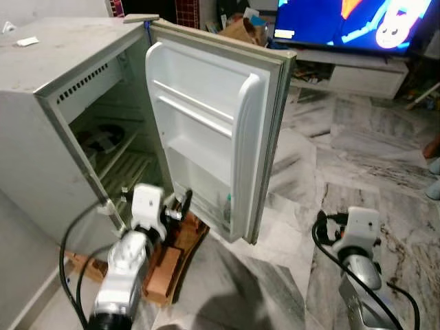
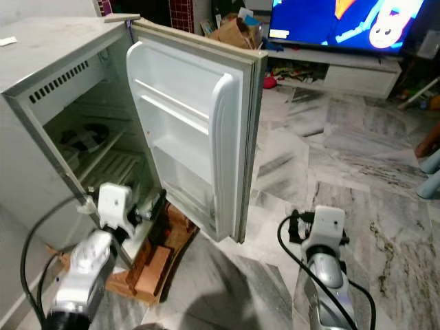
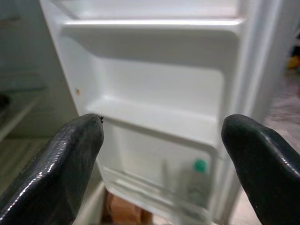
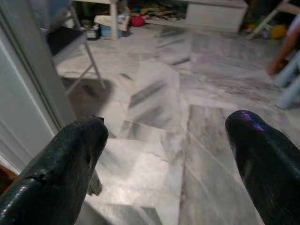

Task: Restocking fridge

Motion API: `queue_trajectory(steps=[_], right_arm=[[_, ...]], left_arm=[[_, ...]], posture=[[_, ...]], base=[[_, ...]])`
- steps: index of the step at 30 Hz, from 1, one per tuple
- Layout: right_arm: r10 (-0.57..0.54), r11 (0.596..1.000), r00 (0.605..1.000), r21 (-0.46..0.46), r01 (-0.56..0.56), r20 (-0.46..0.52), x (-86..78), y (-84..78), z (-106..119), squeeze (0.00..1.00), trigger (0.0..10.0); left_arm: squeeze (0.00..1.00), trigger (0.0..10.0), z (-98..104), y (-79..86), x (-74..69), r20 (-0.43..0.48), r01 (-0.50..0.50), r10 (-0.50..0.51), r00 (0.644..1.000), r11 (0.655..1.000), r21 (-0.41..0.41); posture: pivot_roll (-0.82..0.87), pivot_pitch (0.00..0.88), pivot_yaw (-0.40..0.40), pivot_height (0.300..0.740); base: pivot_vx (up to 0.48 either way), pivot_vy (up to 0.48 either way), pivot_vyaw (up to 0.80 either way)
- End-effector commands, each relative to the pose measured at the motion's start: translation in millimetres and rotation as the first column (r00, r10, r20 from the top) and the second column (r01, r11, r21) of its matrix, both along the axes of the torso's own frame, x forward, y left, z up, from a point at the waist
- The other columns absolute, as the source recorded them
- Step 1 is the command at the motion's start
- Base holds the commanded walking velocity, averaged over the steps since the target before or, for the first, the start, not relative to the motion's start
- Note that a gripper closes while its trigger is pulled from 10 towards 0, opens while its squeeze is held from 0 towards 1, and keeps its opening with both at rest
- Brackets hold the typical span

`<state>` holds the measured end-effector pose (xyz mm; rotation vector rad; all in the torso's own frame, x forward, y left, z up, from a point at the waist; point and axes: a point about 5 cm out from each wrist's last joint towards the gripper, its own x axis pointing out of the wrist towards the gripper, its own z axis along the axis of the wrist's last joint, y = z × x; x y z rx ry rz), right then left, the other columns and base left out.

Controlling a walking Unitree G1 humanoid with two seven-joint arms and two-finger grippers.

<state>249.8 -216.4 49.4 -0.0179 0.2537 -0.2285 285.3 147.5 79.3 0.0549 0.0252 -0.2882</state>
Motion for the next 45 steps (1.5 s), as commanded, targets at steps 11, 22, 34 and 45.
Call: queue_trajectory(steps=[11,22,34,45], right_arm=[[0.014,1.0,0.999,-0.012,-0.014,0.045,5.2,3.1,8,0.0,10.0],[0.017,1.0,0.998,-0.018,-0.016,0.056,8.3,3.8,9,0.0,10.0],[0.004,1.0,0.998,-0.02,-0.003,0.058,5.2,3.3,8,0.0,10.0],[0.009,0.999,0.994,-0.042,-0.005,0.105,6.2,0.6,16,0.0,10.0]], left_arm=[[0.0,10.0,6,-11.6,23.2,-0.001,0.055,-0.055,0.998,0.998,0.03],[0.0,10.0,10,-32.0,42.5,-0.001,0.128,-0.128,0.992,0.991,0.048],[0.0,10.0,11,-23.5,43.6,0.015,0.114,-0.115,0.993,0.992,0.053],[0.0,10.0,-9,18.5,-5.4,-0.004,-0.072,0.072,0.997,0.997,0.03]], posture=[[-0.03,0.0,0.004,0.74],[-0.03,0.0,0.003,0.74],[-0.04,0.0,0.019,0.74],[0.0,0.0,0.02,0.74]], base=[[0.448,0.0,0.0],[0.451,0.0,0.0],[0.328,0.0,0.0],[0.0,0.0,0.0]])
